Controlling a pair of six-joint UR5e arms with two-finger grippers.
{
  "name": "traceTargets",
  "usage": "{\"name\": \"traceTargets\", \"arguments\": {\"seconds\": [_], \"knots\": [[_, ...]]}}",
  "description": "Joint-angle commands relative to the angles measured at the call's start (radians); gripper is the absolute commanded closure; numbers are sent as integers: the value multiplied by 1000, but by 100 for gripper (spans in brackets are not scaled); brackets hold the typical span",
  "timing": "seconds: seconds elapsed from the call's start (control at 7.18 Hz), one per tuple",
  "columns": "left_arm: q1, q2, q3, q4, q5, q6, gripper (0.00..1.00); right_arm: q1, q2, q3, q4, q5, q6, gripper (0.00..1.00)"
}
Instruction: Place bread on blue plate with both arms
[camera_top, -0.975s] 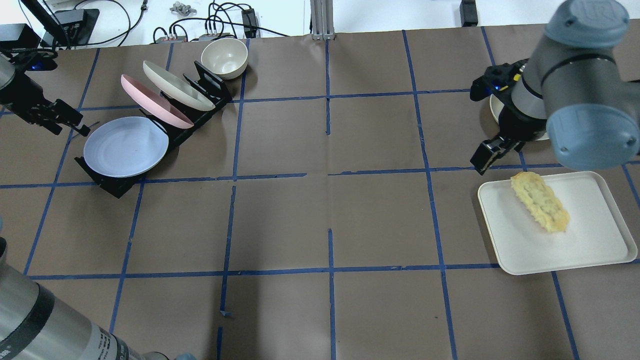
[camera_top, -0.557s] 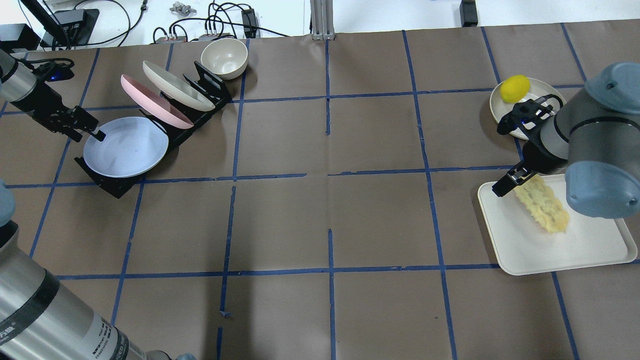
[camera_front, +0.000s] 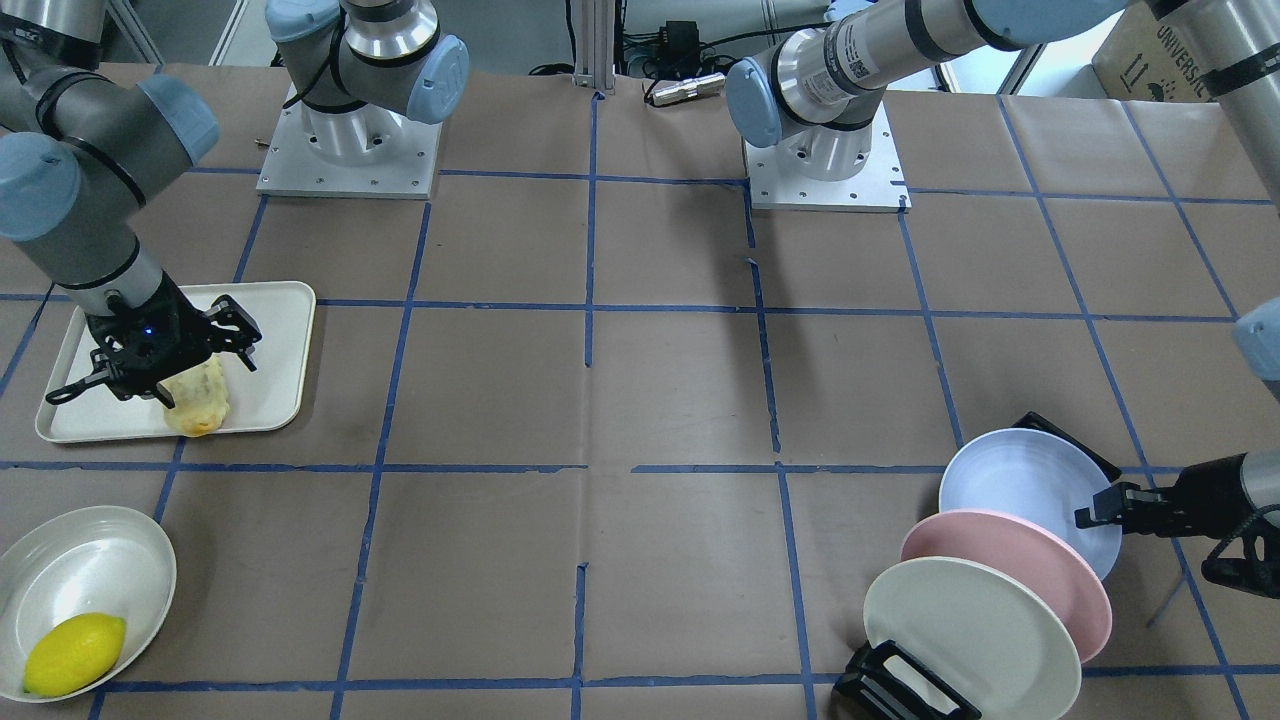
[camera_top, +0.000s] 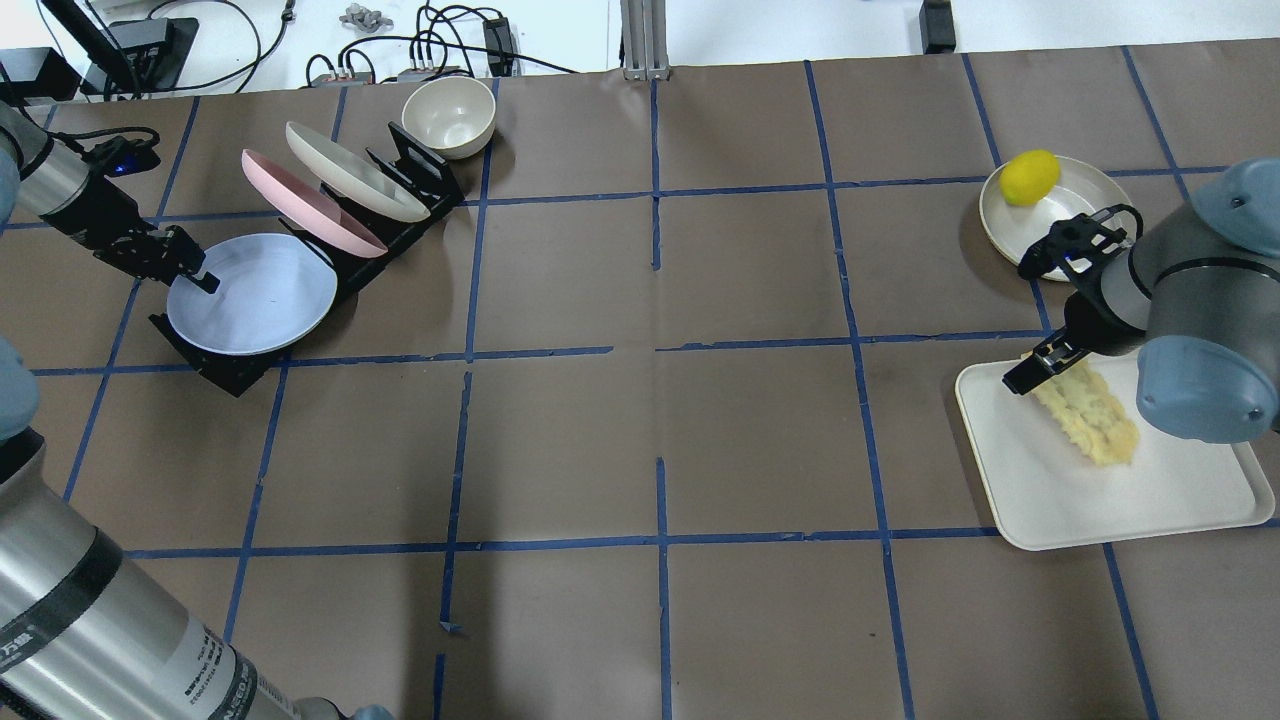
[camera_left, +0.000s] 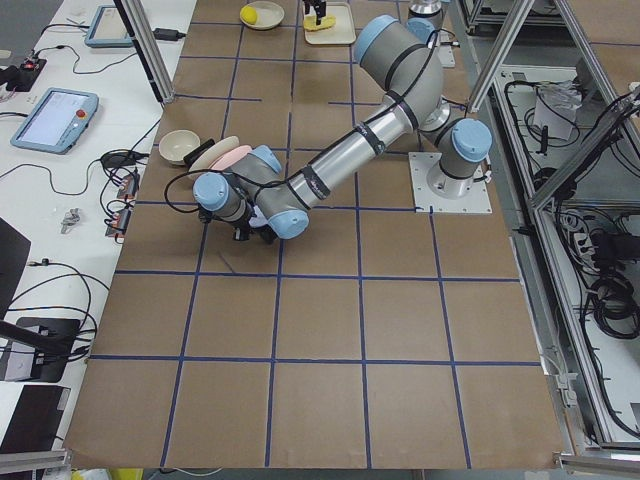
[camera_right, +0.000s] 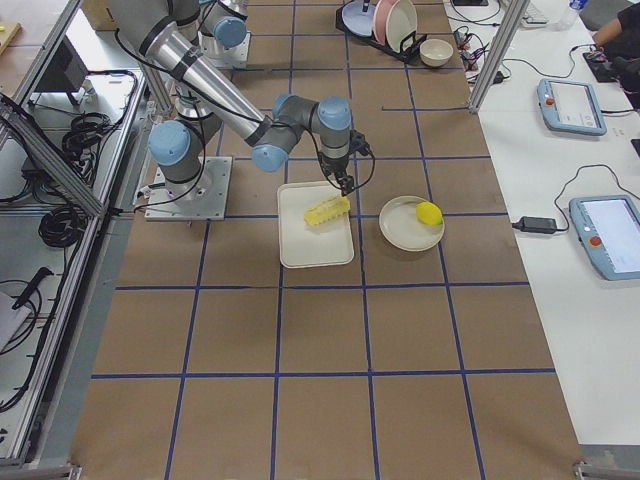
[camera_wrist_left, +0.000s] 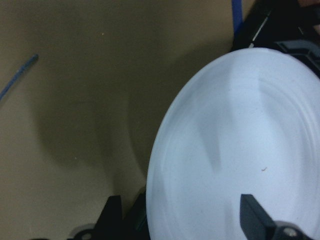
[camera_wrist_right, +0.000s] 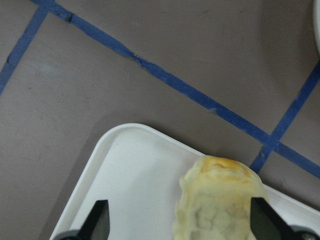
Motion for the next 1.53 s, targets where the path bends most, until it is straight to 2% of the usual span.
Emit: {"name": "traceTargets", "arguments": {"seconds": [0.0, 0.28, 0.56, 0.7, 0.84, 0.97, 1.11, 1.25, 1.39], "knots": [[2, 11, 19, -1, 1, 2, 98, -32, 60, 1, -65, -2, -27, 0], [2, 14, 34, -1, 1, 5, 100, -56, 65, 1, -65, -1, -27, 0], [2, 50, 48, -65, 13, 8, 100, -72, 82, 5, -62, 1, -27, 3], [8, 102, 26, -111, 51, 6, 100, -73, 83, 5, -59, -11, -26, 29], [5, 174, -34, -140, 59, 5, 100, -72, 77, 5, -47, -14, -3, 64], [-6, 254, -130, -138, 59, -3, 100, -72, 76, 4, -46, -25, 32, 89], [-12, 335, -222, -133, 59, -36, 100, -72, 71, -4, -18, -31, 67, 91], [-47, 407, -305, -130, 57, -73, 100, -62, 38, -31, 63, -54, 139, 92], [-123, 458, -345, -127, 47, -119, 100, -38, -11, -92, 192, -69, 219, 91]]}}
